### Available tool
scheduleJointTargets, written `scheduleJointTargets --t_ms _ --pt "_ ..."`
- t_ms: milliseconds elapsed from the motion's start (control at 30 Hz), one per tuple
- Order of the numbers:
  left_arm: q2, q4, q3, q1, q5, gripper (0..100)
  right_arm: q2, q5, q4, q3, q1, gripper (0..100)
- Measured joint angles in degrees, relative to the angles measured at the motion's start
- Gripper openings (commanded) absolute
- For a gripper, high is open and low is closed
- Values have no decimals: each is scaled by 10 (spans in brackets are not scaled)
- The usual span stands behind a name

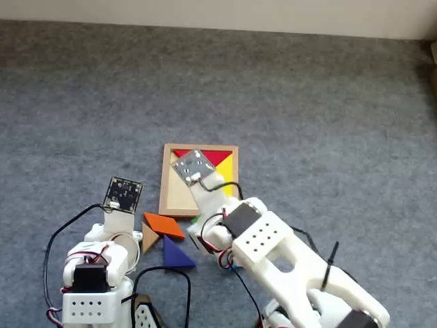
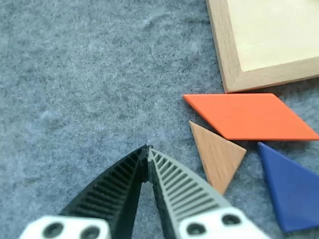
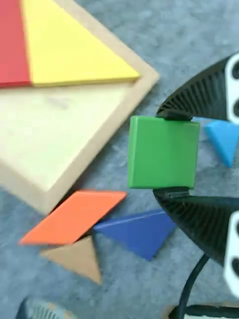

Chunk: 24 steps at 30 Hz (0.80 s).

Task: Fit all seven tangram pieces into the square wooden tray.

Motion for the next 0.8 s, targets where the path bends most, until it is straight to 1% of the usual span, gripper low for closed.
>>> scheduleJointTargets --t_ms 100,200,333,433,667,800 --pt "0 0 0 0 0 7 -3 25 -51 0 -1 57" --pt "0 0 0 0 0 7 18 53 -128 -1 6 57" --pt "0 0 0 0 0 7 104 79 -231 -5 31 57" --pt "0 0 0 0 0 7 190 91 -284 -32 40 57" --pt "0 0 0 0 0 7 338 95 -300 -120 42 63" --pt "0 0 0 0 0 7 362 95 -301 -145 47 143"
